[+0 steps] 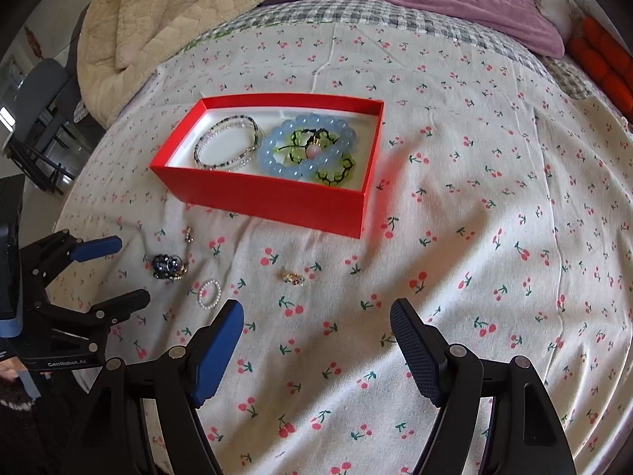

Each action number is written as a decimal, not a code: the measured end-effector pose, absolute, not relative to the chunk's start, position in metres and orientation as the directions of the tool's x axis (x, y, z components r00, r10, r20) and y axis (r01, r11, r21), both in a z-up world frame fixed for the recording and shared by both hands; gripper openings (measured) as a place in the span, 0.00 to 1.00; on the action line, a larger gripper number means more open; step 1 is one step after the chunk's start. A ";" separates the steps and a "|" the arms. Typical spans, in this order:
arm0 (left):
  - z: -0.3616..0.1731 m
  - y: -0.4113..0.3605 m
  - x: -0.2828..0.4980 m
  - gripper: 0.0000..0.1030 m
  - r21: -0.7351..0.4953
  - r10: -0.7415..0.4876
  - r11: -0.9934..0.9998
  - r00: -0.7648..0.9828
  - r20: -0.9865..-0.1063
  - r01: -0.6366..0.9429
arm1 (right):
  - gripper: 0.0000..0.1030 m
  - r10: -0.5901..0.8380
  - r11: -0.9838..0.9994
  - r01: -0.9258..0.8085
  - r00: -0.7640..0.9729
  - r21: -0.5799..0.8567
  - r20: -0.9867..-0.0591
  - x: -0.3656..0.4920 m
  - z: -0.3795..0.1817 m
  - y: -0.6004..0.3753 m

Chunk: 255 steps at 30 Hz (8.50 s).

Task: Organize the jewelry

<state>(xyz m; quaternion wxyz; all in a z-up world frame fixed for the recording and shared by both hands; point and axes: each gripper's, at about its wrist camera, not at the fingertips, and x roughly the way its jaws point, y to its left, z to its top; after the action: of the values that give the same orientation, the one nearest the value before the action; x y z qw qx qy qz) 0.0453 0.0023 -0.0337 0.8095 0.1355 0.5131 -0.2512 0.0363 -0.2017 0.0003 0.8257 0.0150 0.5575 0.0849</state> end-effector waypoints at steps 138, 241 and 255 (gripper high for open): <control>-0.027 0.045 0.069 0.27 -0.185 -0.300 0.910 0.280 -0.912 0.371 | 0.29 0.340 0.794 -0.602 0.318 0.089 -0.885 0.049 -0.041 -0.083; 0.016 -0.034 0.155 0.44 -0.347 -0.465 0.869 0.340 -0.818 0.354 | 0.54 0.369 0.921 -0.064 0.452 0.384 -0.812 0.131 0.029 -0.208; 0.023 -0.006 0.113 0.83 -0.177 -0.309 0.930 0.424 -0.851 0.322 | 0.79 0.279 0.959 -0.113 0.521 0.259 -0.807 0.087 0.054 -0.208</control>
<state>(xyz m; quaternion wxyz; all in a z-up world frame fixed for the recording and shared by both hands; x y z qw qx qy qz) 0.1125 -0.0057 0.0233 0.8437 0.0067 0.5031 -0.1871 0.0872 -0.2080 0.0542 0.8676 0.0874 0.4763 0.1129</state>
